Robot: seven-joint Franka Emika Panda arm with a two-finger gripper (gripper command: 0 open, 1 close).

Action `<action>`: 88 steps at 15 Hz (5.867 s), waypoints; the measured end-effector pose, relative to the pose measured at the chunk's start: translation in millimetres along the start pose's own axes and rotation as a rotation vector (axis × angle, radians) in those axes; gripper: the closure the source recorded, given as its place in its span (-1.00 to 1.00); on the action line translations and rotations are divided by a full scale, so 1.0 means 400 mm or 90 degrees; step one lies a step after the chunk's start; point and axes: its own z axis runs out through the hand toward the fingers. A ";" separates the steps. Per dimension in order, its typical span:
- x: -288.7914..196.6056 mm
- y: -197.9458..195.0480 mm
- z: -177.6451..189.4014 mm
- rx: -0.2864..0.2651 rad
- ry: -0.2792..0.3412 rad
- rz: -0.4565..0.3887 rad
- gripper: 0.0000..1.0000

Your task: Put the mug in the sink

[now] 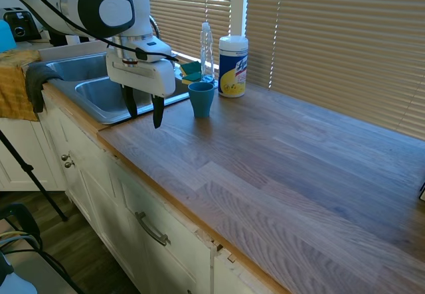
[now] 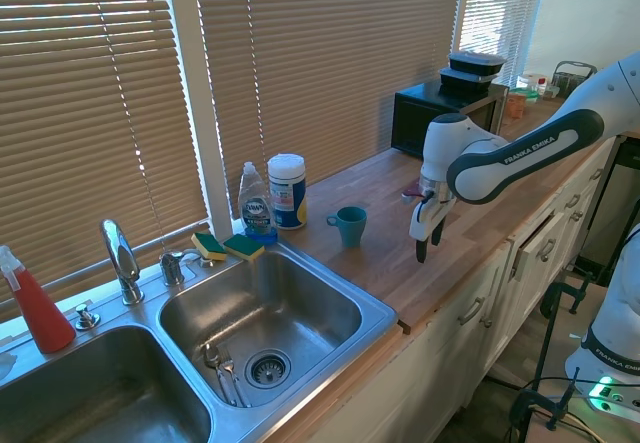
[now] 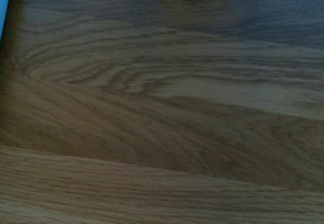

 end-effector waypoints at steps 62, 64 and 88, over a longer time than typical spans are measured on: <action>-0.108 -0.941 0.090 0.039 0.090 -0.060 1.00; -0.082 -0.967 0.169 0.018 0.076 -0.048 1.00; -0.051 -1.033 0.470 -0.043 0.014 -0.019 -1.00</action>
